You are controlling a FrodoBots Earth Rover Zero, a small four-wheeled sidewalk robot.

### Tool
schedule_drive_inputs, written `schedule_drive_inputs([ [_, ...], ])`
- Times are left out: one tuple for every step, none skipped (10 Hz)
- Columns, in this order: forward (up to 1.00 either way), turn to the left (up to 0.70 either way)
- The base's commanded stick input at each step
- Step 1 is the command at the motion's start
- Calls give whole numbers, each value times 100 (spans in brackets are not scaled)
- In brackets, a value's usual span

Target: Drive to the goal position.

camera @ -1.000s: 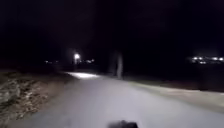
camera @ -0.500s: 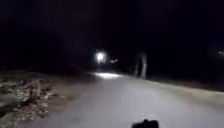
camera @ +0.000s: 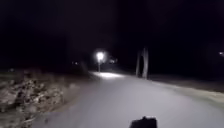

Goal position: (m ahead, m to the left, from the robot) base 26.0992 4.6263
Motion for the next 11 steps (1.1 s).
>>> schedule_drive_inputs([
  [70, 0],
  [70, 0],
  [70, -2],
  [70, -25],
  [70, -35],
  [70, -28],
  [70, -3],
  [70, 0],
  [70, 0],
  [70, 0],
  [70, 0],
])
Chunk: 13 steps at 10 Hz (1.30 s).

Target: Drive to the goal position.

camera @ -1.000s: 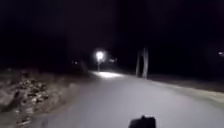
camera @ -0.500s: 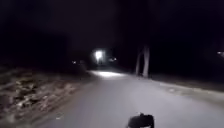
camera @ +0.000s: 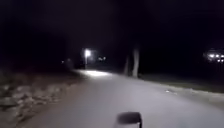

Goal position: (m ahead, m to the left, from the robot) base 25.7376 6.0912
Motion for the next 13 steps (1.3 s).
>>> schedule_drive_inputs([
  [70, 0],
  [70, 0],
  [70, 0],
  [70, 0],
  [70, 0],
  [70, 0],
  [70, 0],
  [70, 0],
  [70, 0],
  [70, 4],
  [70, 19],
  [70, 33],
  [70, 35],
])
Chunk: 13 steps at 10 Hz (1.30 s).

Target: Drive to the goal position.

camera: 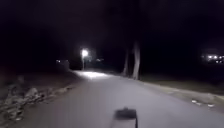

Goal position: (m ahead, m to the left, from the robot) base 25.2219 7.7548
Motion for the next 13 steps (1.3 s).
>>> schedule_drive_inputs([
  [70, 21],
  [70, 6],
  [70, 1],
  [70, 0],
  [70, 0],
  [70, 0],
  [70, 0],
  [70, 0],
  [70, 0],
  [70, 0],
  [70, 0],
  [70, 0],
  [70, 0],
])
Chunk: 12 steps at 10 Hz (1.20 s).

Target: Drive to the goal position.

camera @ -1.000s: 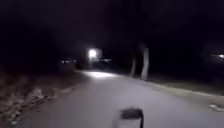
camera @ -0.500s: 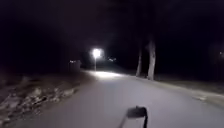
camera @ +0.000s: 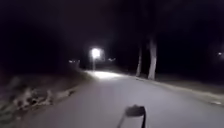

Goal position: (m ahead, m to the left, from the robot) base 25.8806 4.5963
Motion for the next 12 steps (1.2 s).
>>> schedule_drive_inputs([
  [70, 0],
  [70, 0],
  [70, 0],
  [70, 0],
  [70, 0],
  [70, 0],
  [70, 0],
  [70, 0],
  [70, 0],
  [70, 0],
  [70, 0],
  [70, 0],
])
